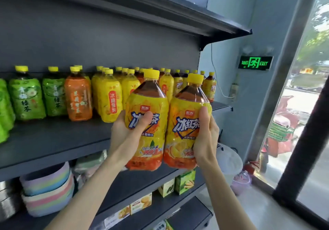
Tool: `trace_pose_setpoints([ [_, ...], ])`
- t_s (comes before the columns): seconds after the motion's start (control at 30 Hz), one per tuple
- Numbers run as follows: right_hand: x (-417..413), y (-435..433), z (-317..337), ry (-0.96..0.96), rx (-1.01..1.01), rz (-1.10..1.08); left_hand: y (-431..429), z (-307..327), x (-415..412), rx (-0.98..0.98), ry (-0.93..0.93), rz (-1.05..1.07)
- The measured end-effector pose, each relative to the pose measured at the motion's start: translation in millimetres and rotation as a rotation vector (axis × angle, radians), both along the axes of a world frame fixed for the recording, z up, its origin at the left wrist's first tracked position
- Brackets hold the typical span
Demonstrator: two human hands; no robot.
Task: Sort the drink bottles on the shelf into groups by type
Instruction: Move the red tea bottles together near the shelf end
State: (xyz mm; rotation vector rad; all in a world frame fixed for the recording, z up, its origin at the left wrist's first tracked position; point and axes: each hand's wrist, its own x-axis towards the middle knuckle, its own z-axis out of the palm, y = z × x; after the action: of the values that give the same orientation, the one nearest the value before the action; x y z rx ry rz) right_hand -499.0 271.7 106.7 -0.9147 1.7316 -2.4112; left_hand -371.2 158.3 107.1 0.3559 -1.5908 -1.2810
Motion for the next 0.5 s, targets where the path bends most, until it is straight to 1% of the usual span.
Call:
trace_pose_setpoints([
  [0.27, -150.9, -13.6, 0.5, 0.005, 0.005, -0.114, -17.5, 0.2, -159.2, -0.046, 0.037, -0.086],
  [0.37, -211.4, -22.1, 3.2, 0.008, 0.019, -0.129, -33.0, 1.9, -223.8, -0.036, 0.046, -0.114],
  [0.5, -289.4, -26.8, 3.9, 0.005, 0.016, -0.205, -44.1, 5.8, -306.5, -0.02, 0.047, -0.126],
])
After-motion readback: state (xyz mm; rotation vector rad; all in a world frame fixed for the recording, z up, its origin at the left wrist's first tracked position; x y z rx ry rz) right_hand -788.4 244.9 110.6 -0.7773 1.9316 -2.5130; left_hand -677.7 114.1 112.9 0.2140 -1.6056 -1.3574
